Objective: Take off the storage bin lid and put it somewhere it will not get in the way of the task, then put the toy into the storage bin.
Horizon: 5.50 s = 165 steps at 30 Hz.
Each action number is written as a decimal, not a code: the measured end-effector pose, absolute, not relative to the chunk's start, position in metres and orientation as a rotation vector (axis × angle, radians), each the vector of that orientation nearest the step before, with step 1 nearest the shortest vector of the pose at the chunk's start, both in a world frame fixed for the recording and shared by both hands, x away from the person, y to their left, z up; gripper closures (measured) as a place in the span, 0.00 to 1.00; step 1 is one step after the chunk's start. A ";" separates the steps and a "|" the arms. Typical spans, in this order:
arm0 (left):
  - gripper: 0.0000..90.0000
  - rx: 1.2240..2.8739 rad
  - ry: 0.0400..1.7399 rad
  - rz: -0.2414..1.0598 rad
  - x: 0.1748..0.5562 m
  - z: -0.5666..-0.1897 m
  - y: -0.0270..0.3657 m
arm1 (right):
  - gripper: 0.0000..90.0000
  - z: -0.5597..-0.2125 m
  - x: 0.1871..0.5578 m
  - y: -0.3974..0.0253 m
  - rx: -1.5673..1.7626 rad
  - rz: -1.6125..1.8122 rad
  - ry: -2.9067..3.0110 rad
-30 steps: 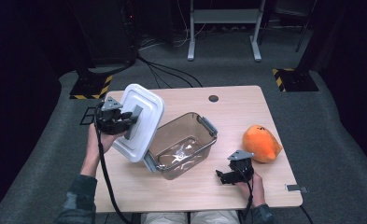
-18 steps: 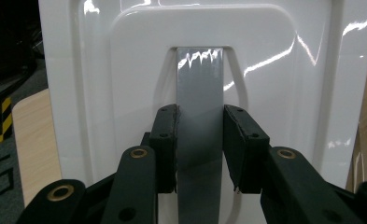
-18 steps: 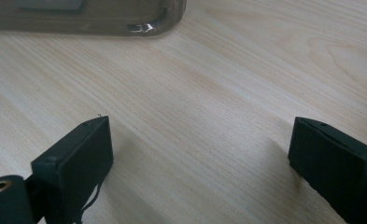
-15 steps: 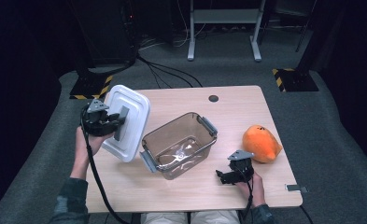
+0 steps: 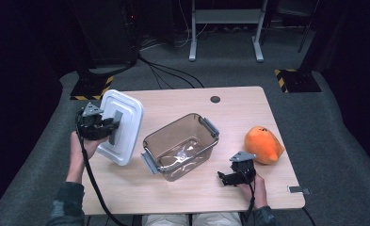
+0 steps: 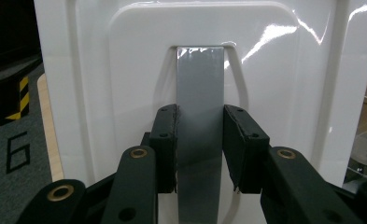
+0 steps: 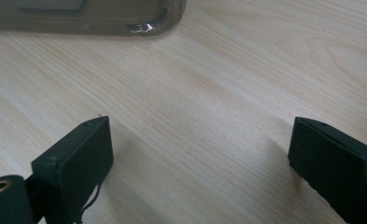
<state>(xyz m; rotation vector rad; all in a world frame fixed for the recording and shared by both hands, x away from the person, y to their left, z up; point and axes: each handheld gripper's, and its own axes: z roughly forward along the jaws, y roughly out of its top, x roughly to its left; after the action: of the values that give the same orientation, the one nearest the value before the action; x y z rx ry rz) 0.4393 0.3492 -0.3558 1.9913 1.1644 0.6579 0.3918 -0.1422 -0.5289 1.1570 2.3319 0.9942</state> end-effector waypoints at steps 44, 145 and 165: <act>0.74 2.039 1.399 0.444 0.487 -0.457 0.356 | 0.07 -0.529 0.392 -0.142 1.157 0.995 2.331; 0.00 2.094 1.185 0.513 0.334 -0.531 0.286 | 0.08 -0.529 0.392 -0.142 1.159 0.995 2.327; 0.00 2.099 1.170 0.492 0.339 -0.531 0.287 | 0.00 -0.523 0.390 -0.136 1.165 0.897 2.336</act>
<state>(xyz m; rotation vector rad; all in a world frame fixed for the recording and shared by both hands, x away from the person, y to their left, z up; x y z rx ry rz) 0.3389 0.2870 -0.5313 2.0989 1.1701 0.4922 0.3899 -0.1360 -0.5231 1.1653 2.3359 0.8971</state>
